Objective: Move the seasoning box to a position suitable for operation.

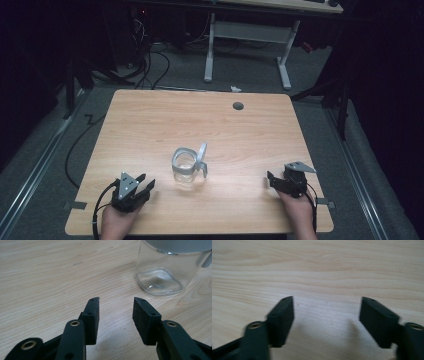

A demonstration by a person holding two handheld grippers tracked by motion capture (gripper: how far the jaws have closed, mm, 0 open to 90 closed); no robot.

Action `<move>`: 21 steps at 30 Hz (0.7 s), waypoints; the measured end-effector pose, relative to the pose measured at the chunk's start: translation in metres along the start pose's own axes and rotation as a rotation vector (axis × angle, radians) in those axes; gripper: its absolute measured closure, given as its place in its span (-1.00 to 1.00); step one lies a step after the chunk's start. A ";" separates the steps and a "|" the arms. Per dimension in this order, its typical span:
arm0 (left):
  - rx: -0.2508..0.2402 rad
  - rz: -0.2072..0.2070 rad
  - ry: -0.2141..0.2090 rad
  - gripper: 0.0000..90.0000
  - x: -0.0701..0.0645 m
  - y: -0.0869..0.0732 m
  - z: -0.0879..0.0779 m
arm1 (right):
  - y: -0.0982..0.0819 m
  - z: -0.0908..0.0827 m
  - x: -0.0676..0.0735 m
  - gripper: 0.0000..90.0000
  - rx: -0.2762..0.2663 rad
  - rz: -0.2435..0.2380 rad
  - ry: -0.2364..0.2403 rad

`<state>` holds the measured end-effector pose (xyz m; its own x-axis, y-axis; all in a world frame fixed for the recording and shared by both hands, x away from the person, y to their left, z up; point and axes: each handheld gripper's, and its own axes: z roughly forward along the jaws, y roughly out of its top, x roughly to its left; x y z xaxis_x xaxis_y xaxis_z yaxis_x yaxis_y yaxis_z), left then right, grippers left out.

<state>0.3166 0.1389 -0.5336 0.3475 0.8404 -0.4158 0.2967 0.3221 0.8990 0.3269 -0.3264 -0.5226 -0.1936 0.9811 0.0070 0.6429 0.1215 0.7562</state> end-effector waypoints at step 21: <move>0.021 -0.042 -0.006 0.65 -0.007 0.005 0.022 | -0.007 -0.022 0.019 0.99 -0.114 -0.021 0.147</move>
<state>0.3347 0.1246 -0.5294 0.3400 0.8235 -0.4541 0.3295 0.3479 0.8777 0.3027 -0.3115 -0.5131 -0.3175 0.9449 0.0801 0.5508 0.1151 0.8266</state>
